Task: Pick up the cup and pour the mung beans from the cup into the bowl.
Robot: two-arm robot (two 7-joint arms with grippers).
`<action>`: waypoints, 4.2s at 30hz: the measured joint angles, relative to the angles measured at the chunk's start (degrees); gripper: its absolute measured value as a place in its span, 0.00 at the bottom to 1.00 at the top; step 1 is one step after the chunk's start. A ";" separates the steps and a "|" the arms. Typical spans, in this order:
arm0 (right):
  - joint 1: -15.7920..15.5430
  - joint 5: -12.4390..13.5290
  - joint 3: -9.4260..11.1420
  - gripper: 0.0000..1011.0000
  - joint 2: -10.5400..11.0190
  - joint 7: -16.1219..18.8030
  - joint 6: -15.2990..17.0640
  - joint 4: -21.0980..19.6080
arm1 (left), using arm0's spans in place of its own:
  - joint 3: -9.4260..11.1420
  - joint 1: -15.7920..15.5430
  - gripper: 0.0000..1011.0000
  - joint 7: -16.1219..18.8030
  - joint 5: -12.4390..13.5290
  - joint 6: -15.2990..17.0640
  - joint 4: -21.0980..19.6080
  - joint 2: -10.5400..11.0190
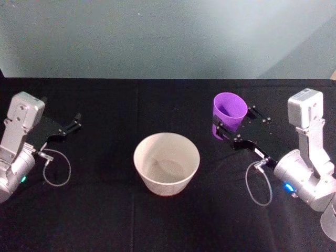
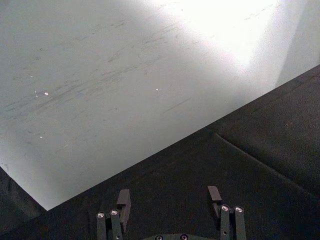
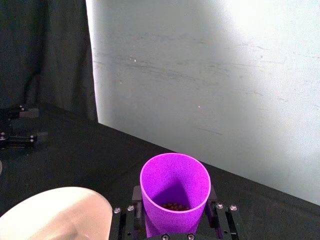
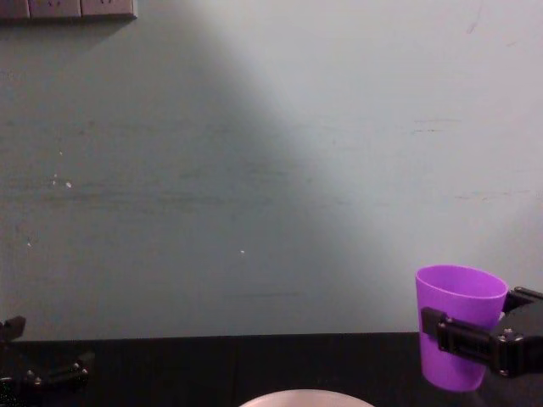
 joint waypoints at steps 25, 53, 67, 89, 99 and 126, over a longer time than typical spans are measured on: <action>0.00 0.00 0.00 0.72 0.00 0.01 0.00 0.00 | 0.00 0.00 0.99 0.00 0.00 0.00 0.00 0.00; 0.00 0.00 0.00 0.72 0.00 0.01 0.00 0.00 | 0.00 0.00 0.99 0.00 0.00 0.00 0.00 0.00; 0.00 0.00 0.00 0.72 0.00 0.01 0.00 0.00 | 0.00 0.00 0.99 0.00 0.00 0.00 0.00 0.00; 0.00 0.00 0.00 0.72 0.00 0.00 0.00 0.00 | 0.00 0.00 0.99 0.00 0.00 0.00 0.00 0.00; 0.49 -4.31 -1.03 0.72 0.77 -0.96 1.23 -1.59 | 0.00 0.00 0.99 0.00 0.00 0.00 0.00 0.00; 7.31 -35.08 -12.91 0.72 5.30 -0.98 10.90 -6.77 | 0.00 0.00 0.99 0.00 0.00 0.00 0.00 0.00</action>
